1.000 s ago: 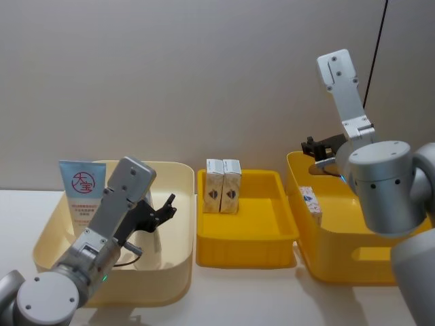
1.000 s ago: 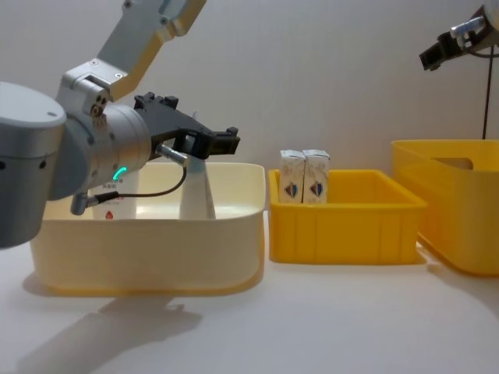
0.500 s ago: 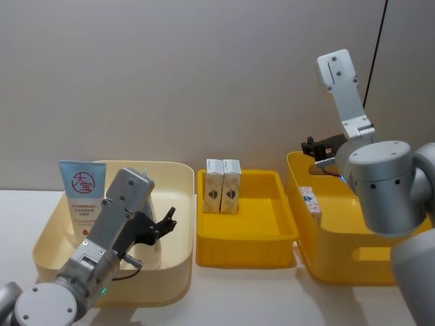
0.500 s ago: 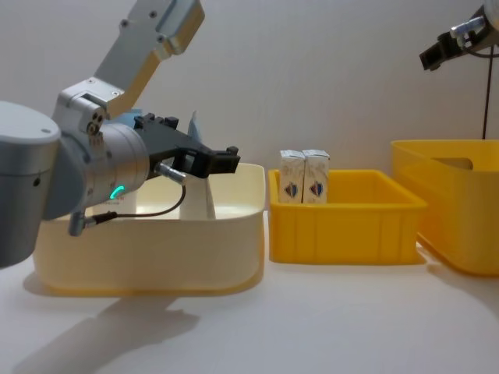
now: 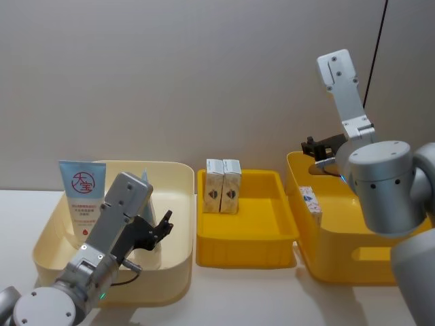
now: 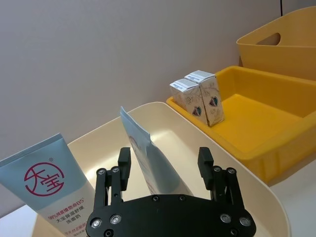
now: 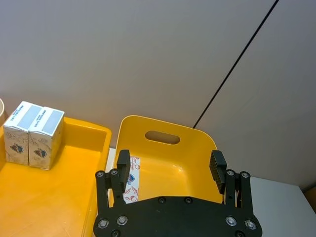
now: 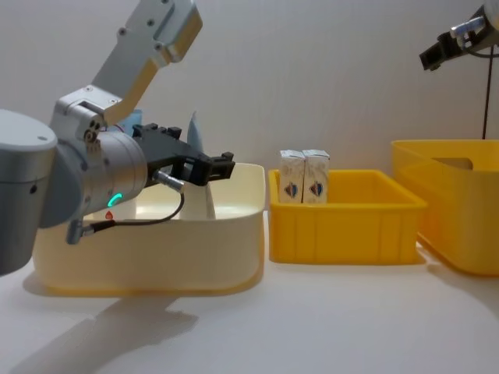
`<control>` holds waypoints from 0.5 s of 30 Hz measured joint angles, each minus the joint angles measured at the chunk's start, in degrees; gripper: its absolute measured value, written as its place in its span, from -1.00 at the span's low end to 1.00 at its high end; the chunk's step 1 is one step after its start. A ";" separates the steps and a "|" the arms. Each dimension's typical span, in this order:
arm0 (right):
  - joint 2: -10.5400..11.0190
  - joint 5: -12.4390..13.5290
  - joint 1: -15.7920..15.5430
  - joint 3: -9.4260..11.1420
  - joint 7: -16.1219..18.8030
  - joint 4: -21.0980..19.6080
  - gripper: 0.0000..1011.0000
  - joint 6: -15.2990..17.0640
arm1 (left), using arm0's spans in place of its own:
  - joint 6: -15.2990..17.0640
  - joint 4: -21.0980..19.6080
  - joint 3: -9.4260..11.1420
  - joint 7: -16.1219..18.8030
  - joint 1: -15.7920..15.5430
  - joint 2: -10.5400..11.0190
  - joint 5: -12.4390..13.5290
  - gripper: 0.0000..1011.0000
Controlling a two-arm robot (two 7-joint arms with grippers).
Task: Bimanual collaborative sorting of washing and personal care products
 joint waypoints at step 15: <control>0.00 0.00 0.00 0.00 0.00 0.00 0.98 0.00 | 0.12 -0.11 -0.10 -0.11 0.23 0.01 -0.09 -0.15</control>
